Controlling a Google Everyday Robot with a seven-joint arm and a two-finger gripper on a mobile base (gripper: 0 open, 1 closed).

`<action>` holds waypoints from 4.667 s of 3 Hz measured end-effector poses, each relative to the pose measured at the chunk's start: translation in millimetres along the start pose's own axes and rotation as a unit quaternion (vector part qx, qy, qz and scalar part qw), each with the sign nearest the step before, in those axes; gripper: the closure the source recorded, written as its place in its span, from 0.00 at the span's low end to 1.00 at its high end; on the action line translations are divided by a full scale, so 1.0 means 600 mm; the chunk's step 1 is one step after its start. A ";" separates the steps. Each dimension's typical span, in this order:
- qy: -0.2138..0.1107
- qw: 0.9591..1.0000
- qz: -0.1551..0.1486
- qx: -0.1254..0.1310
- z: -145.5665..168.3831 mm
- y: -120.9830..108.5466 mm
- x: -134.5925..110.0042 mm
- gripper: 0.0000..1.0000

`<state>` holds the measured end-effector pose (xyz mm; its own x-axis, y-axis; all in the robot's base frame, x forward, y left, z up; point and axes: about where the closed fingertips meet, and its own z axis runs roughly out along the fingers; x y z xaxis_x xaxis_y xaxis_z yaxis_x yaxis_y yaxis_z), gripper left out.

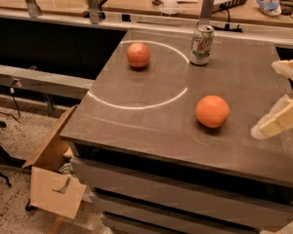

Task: Move orange near apple

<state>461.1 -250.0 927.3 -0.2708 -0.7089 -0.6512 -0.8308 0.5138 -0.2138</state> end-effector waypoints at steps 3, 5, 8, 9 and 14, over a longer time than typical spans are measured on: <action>-0.047 0.999 0.014 -0.010 0.073 0.016 -0.010 0.00; -0.065 0.996 0.009 -0.053 0.145 0.051 -0.027 0.16; -0.138 0.989 0.010 -0.057 0.212 0.024 -0.133 0.99; -0.166 0.986 0.026 0.005 0.252 -0.046 -0.211 1.00; -0.163 0.984 0.065 0.045 0.459 -0.100 -0.308 0.12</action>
Offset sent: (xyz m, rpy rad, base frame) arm 0.0152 0.0176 -0.0316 0.1169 -0.0281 -0.0396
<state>694.7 -16.9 860.2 -0.1903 -0.4498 -0.8726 -0.7491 0.6411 -0.1671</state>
